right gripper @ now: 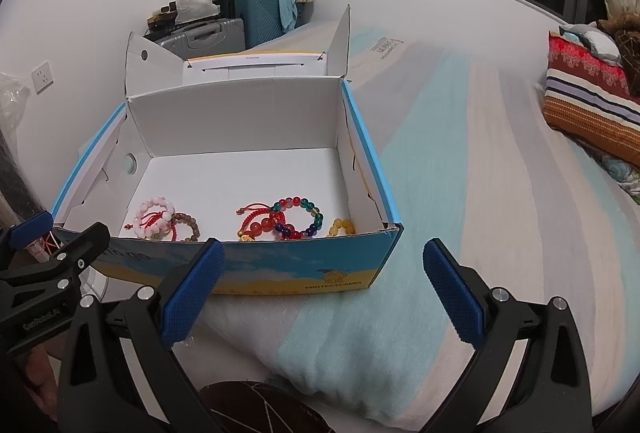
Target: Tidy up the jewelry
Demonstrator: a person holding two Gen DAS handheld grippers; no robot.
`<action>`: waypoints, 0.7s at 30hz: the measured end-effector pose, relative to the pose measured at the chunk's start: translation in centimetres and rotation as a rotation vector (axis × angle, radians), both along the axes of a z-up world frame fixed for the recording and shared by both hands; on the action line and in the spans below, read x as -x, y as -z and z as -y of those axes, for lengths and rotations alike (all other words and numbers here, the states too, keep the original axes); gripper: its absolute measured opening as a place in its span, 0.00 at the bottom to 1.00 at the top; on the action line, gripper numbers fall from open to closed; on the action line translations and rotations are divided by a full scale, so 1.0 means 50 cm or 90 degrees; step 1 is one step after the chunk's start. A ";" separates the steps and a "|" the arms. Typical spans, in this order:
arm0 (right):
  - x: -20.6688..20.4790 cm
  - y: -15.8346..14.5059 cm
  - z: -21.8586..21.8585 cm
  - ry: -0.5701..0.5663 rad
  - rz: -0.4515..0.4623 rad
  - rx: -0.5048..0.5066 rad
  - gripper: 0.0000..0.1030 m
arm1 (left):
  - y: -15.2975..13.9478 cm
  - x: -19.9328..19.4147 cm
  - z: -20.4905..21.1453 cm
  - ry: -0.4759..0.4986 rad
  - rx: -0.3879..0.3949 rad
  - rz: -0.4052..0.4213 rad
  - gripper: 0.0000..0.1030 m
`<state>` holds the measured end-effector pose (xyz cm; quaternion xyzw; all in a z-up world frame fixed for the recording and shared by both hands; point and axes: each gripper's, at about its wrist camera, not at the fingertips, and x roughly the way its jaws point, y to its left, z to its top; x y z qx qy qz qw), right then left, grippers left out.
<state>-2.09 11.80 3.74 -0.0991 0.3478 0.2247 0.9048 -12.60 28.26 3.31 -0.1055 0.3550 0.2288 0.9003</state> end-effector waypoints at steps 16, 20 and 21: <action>0.002 0.004 -0.001 0.000 0.000 0.003 0.93 | 0.006 -0.006 0.018 -0.009 -0.040 -0.016 0.95; 0.001 0.004 -0.001 0.000 0.000 0.003 0.93 | 0.005 -0.006 0.017 -0.005 -0.032 -0.011 0.95; 0.001 0.004 -0.001 0.001 -0.001 0.003 0.93 | 0.004 -0.006 0.016 -0.003 -0.027 -0.009 0.95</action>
